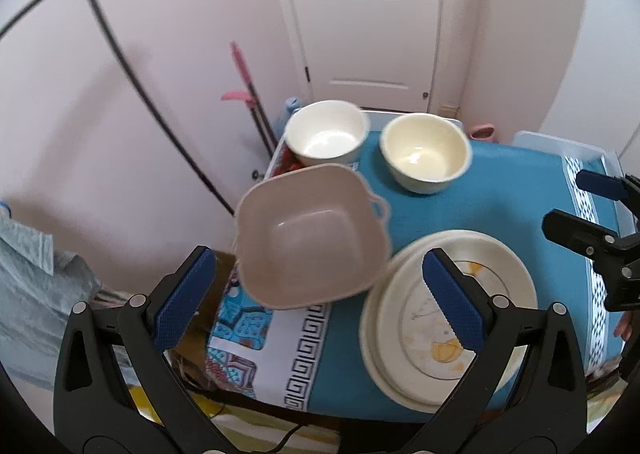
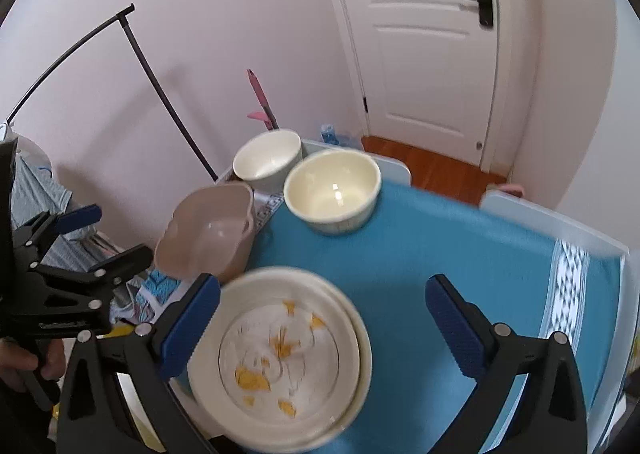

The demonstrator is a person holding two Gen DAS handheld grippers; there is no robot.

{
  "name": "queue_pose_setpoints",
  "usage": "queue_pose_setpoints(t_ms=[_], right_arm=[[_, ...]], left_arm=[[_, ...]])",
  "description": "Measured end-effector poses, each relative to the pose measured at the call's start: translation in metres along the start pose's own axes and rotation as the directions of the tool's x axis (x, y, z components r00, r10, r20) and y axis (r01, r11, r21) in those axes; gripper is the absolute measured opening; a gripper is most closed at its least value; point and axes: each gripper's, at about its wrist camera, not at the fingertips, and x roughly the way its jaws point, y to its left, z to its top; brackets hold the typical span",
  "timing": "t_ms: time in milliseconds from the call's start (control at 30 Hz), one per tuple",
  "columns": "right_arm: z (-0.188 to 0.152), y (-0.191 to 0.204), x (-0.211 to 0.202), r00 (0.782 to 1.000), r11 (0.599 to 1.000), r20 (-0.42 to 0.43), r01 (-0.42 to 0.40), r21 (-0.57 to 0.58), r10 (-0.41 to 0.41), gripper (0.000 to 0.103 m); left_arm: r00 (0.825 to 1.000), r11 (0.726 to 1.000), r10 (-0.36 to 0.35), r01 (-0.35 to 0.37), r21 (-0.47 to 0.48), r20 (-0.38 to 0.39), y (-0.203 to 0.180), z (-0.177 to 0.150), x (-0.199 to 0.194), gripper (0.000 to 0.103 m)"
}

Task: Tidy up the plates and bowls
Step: 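Lift both grippers off the plates and move toward the pink square dish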

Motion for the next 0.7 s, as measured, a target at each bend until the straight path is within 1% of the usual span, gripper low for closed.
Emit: queue_pose_setpoints(t_ms=[67, 167, 267, 367, 467, 500, 600, 633, 667, 700], right_arm=[[0.013, 0.01, 0.015, 0.997, 1.0, -0.072, -0.015, -0.021, 0.013, 0.102], [0.022, 0.027, 0.033, 0.994, 0.999, -0.103, -0.027, -0.041, 0.023, 0.102], [0.03, 0.042, 0.059, 0.99, 0.999, -0.144, 0.011, -0.034, -0.016, 0.102], [0.036, 0.055, 0.091, 0.979, 1.0, -0.204, -0.002, -0.03, -0.004, 0.102], [0.039, 0.063, 0.117, 0.968, 1.0, -0.251, -0.019, -0.017, 0.014, 0.102], [0.039, 0.065, 0.127, 0.963, 1.0, -0.268, -0.019, -0.011, 0.016, 0.102], [0.039, 0.069, 0.148, 0.956, 1.0, -0.291, -0.018, 0.002, 0.018, 0.101], [0.039, 0.069, 0.154, 0.954, 1.0, -0.299, -0.021, 0.008, 0.022, 0.1], [0.039, 0.069, 0.157, 0.951, 1.0, -0.307, -0.022, 0.012, 0.025, 0.095], [0.038, 0.07, 0.162, 0.948, 1.0, -0.319, -0.021, 0.02, 0.026, 0.088]], left_arm=[[1.0, 0.999, -0.012, 0.011, -0.045, -0.015, 0.022, 0.002, 0.01, 0.103], [0.999, 0.995, -0.035, 0.031, -0.097, -0.042, 0.047, -0.001, 0.027, 0.103], [0.993, 0.989, -0.075, 0.063, -0.132, -0.087, 0.07, -0.005, 0.046, 0.103], [0.98, 0.976, -0.147, 0.123, -0.18, -0.131, 0.092, -0.016, 0.069, 0.103], [0.96, 0.954, -0.231, 0.191, -0.23, -0.161, 0.106, -0.022, 0.091, 0.102], [0.952, 0.948, -0.255, 0.21, -0.24, -0.172, 0.109, -0.023, 0.099, 0.099], [0.929, 0.939, -0.302, 0.251, -0.237, -0.212, 0.109, -0.022, 0.118, 0.081], [0.922, 0.938, -0.314, 0.264, -0.227, -0.227, 0.107, -0.022, 0.125, 0.077], [0.916, 0.937, -0.324, 0.276, -0.217, -0.237, 0.105, -0.021, 0.13, 0.076], [0.91, 0.935, -0.334, 0.287, -0.208, -0.244, 0.102, -0.022, 0.134, 0.071]])
